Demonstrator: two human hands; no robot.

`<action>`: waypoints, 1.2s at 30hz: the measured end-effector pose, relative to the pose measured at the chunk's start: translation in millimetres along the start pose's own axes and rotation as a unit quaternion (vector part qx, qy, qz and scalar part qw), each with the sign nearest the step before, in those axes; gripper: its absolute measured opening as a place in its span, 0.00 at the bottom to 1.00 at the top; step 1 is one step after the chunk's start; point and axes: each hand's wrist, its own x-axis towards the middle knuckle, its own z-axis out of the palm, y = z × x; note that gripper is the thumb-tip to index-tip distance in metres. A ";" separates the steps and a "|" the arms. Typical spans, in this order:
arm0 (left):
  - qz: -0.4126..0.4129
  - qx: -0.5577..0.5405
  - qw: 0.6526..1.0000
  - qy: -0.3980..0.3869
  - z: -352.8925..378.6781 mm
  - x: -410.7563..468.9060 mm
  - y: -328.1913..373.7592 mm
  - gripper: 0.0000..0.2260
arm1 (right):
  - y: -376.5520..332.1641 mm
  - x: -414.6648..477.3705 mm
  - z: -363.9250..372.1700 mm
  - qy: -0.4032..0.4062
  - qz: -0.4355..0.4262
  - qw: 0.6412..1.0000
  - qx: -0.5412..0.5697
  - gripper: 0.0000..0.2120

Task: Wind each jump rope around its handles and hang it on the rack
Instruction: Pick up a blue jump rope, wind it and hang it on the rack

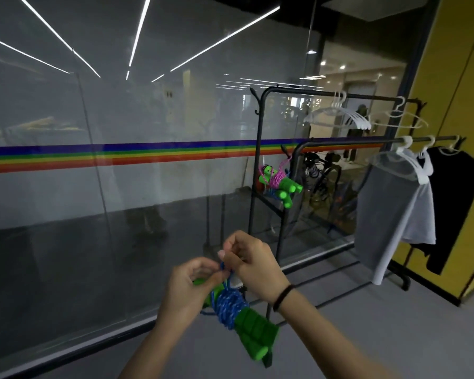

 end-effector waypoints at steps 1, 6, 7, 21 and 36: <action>0.003 0.006 1.000 -0.003 3.3 9.0 -1.5 0.11 | 5.4 6.4 -3.4 0.003 0.000 1.000 0.000 0.09; 0.014 0.001 1.000 0.017 29.1 61.4 -16.2 0.10 | 46.1 46.4 -21.1 0.025 0.009 1.000 0.002 0.07; 0.018 0.002 1.000 0.020 35.5 73.6 -19.4 0.10 | 55.2 56.5 -24.8 0.022 0.008 1.000 0.001 0.08; 0.141 0.140 0.980 -0.026 131.5 337.1 -10.3 0.05 | 154.3 278.8 -138.3 0.067 -0.066 0.993 -0.077 0.10; 0.222 0.200 0.953 -0.059 210.3 480.3 7.0 0.04 | 198.9 377.6 -224.9 0.128 -0.061 0.977 -0.159 0.09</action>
